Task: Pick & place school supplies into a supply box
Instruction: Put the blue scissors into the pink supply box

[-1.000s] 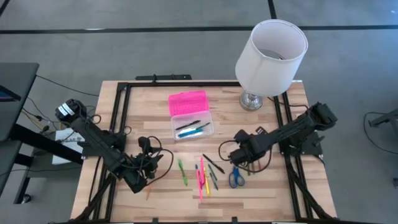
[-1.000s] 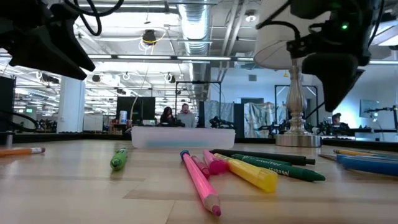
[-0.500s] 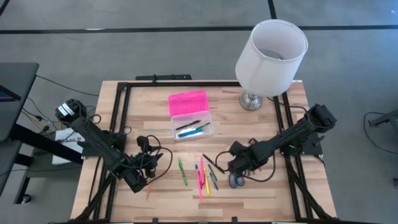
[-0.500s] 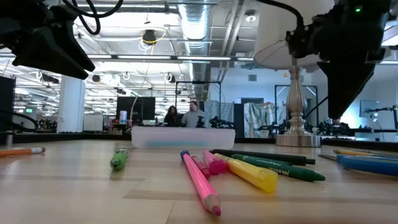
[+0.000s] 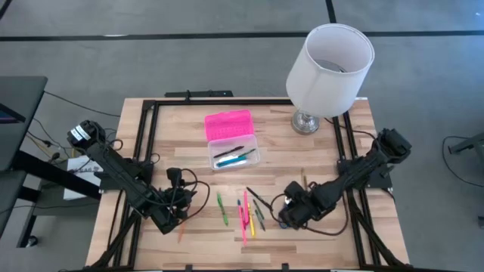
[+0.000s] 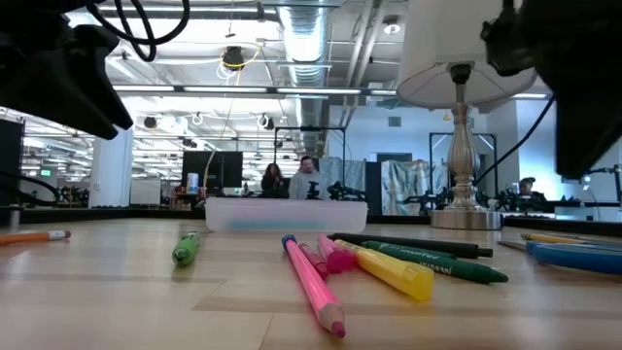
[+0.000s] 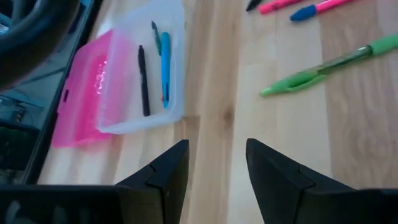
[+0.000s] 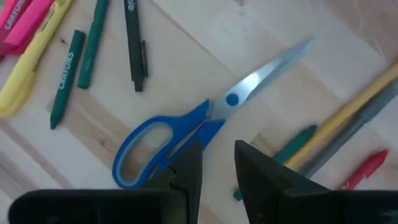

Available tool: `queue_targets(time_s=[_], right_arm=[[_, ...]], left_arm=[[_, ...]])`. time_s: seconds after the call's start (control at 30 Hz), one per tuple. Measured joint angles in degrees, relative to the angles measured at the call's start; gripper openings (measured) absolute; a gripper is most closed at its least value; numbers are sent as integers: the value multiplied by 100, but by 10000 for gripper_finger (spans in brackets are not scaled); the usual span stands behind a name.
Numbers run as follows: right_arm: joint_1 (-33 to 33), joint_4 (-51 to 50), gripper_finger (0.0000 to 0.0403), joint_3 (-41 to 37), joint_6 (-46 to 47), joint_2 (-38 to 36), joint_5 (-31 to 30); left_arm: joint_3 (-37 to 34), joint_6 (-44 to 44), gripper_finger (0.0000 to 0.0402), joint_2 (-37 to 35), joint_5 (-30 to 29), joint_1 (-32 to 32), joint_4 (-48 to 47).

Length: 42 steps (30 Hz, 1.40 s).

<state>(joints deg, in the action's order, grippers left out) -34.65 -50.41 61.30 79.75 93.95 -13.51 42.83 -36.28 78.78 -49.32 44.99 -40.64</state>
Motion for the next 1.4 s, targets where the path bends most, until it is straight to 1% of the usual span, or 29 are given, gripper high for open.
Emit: queue_targets(time_s=[0.13, 0.27, 0.37, 0.43, 0.57, 0.6, 0.87, 1.0, 1.13, 1.4], right_arm=[[-65, 207, 88, 0, 181, 0, -53], [-96, 941, 88, 0, 142, 9, -176], [-94, 1347, 89, 7, 86, 216, -149], [-93, 1356, 89, 2, 89, 388, -4], [-90, 1345, 89, 24, 172, 810, 550], [-91, 1337, 89, 80, 188, 865, 607], [-268, 1295, 89, 503, 131, 805, 344], [-278, 1224, 90, 494, 171, 872, 387], [-272, 1195, 110, 496, 393, 863, 435], [-323, 824, 192, 494, 784, 952, 477]], left_arm=[[0, -14, 155, 0, 0, 0, 0], [0, -10, 155, 0, -7, 0, -64], [0, 2, 155, 0, -50, 0, -101], [0, 10, 155, 0, -59, 0, -107], [0, 52, 155, 0, -75, 0, -111], [0, 86, 155, 0, -82, 0, -109], [0, 168, 155, 0, -126, 0, -105], [0, 184, 155, 0, -129, 0, -107], [0, 272, 155, 0, -150, 0, -107], [0, 285, 155, 0, -221, -1, -107]])
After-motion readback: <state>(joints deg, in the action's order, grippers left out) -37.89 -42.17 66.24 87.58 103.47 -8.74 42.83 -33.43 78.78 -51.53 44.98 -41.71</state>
